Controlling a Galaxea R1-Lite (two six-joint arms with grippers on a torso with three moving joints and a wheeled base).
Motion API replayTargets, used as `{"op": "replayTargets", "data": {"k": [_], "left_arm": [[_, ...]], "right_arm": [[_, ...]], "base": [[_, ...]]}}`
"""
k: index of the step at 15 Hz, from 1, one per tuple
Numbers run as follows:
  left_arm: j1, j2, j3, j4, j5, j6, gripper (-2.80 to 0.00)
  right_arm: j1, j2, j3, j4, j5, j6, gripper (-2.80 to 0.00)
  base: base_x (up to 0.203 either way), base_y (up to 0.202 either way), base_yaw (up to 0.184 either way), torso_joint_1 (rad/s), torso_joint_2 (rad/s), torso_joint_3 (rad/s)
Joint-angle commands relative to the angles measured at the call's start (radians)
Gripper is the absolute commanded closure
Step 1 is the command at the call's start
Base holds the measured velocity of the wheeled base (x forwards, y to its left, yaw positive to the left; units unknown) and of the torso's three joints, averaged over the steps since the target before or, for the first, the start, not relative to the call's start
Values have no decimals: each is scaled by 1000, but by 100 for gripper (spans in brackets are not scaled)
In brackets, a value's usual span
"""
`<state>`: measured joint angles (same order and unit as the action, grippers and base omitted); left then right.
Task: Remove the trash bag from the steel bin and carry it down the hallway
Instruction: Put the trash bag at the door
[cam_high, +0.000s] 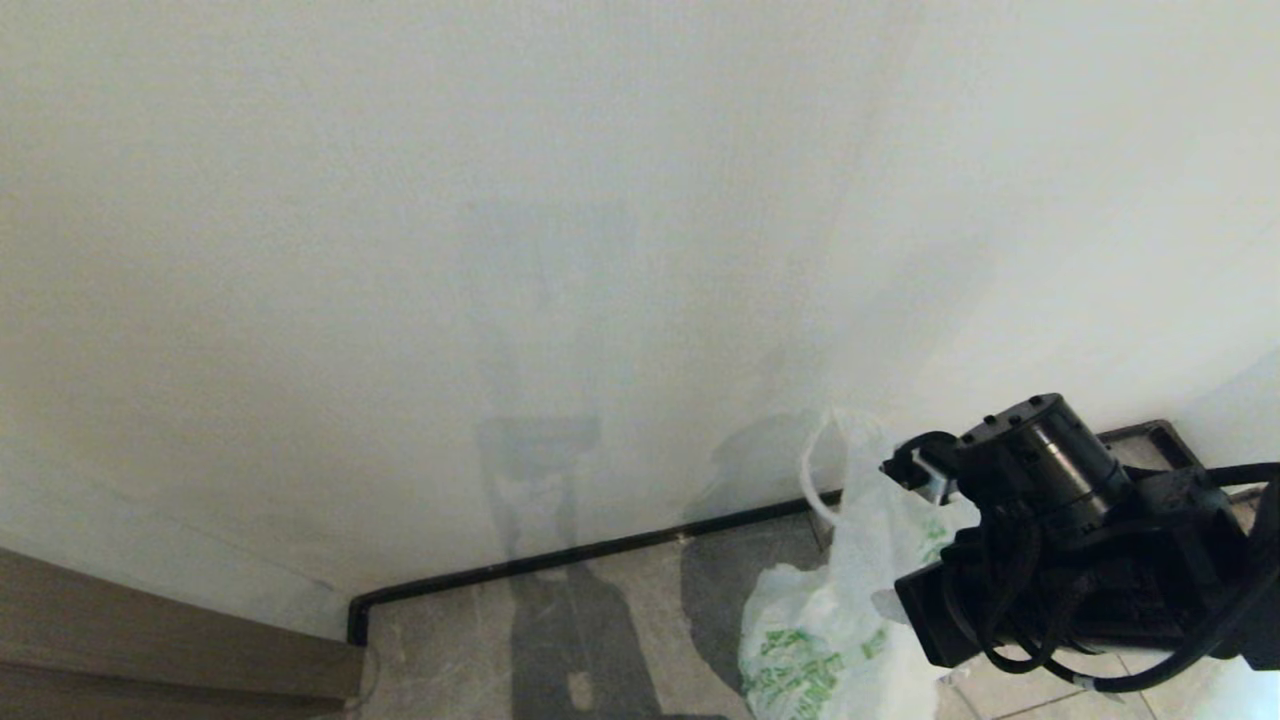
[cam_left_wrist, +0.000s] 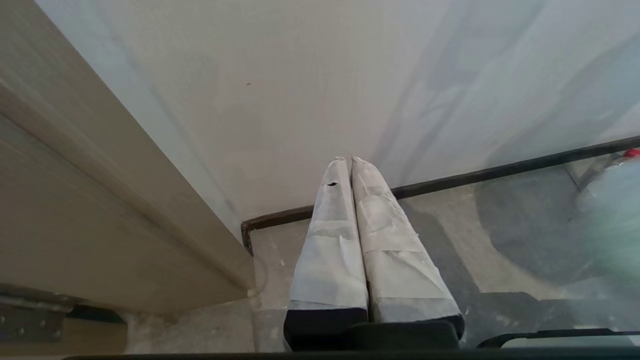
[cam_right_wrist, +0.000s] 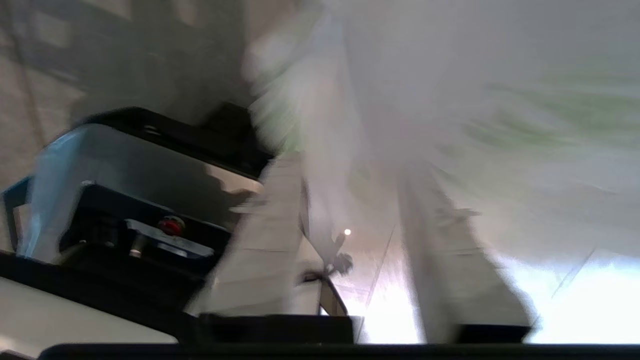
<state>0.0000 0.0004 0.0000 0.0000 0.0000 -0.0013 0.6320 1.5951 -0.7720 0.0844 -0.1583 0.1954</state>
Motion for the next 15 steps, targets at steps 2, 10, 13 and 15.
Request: {"op": "replayTargets", "data": {"k": [2, 10, 13, 15], "left_arm": [[0, 1, 0, 0, 0, 0, 0], [0, 1, 0, 0, 0, 0, 0], [0, 1, 0, 0, 0, 0, 0], [0, 1, -2, 0, 0, 0, 0]], "right_arm": [[49, -4, -23, -4, -12, 9, -280], [-17, -326, 38, 11, -175, 340, 0], [-72, -509, 103, 62, -213, 386, 0], [-156, -630, 151, 97, -216, 393, 0]], "base": [[0, 0, 0, 0, 0, 0], [0, 0, 0, 0, 0, 0], [0, 0, 0, 0, 0, 0], [0, 0, 0, 0, 0, 0]]}}
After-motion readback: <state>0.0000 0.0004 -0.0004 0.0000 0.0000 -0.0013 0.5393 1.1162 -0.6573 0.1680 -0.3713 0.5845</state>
